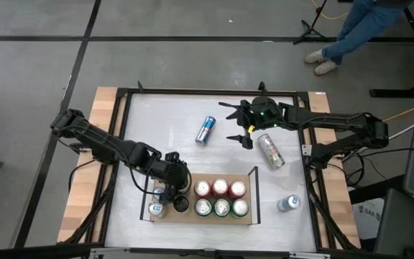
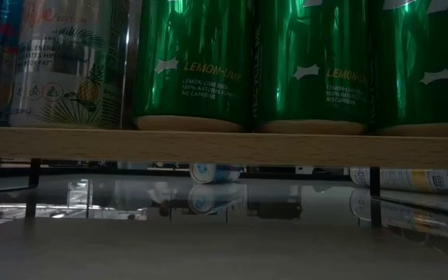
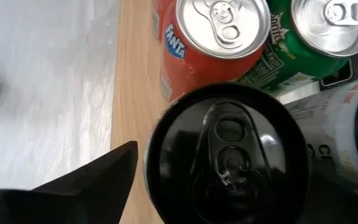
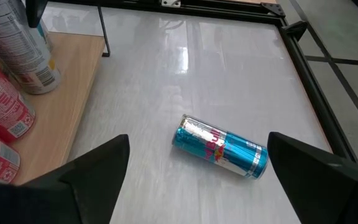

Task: Place canned beverage on shelf
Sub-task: Put the top white yellow soda can on the shelf aligned with the other white yellow soda can, then put the white yellow soda can on the shelf aligned with the other white yellow soda can

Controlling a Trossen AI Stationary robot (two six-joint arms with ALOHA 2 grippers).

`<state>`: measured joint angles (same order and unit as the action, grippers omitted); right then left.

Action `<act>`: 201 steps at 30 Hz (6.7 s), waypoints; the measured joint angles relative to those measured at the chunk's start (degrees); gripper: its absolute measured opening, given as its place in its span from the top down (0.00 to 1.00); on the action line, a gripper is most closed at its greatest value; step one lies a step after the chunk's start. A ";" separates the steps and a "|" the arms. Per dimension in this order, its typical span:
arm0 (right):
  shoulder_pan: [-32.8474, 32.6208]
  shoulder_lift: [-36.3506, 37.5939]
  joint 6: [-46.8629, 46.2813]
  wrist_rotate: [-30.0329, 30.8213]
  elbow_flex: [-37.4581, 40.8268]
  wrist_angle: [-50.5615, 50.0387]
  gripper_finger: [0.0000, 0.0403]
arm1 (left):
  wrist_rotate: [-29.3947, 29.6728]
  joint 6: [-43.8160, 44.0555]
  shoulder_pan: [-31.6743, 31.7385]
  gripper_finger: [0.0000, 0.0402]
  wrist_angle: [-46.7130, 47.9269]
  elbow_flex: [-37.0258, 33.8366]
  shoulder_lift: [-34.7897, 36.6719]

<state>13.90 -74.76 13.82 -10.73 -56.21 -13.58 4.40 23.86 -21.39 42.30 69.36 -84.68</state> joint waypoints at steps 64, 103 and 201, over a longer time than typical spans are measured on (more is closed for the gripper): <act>0.01 0.00 0.02 0.01 0.00 -0.09 0.08 | 0.22 -1.17 6.77 0.16 6.31 4.28 1.05; 0.01 13.84 -31.75 14.22 -0.02 -43.87 0.08 | -8.30 -25.97 35.28 0.16 -11.56 4.28 1.05; -0.01 17.20 -22.38 27.25 34.29 39.19 0.38 | -8.08 -22.71 38.52 0.16 -31.96 4.28 1.07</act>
<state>13.89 -57.56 -8.55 16.51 -21.91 25.60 -3.68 1.15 17.12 10.35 73.65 -83.61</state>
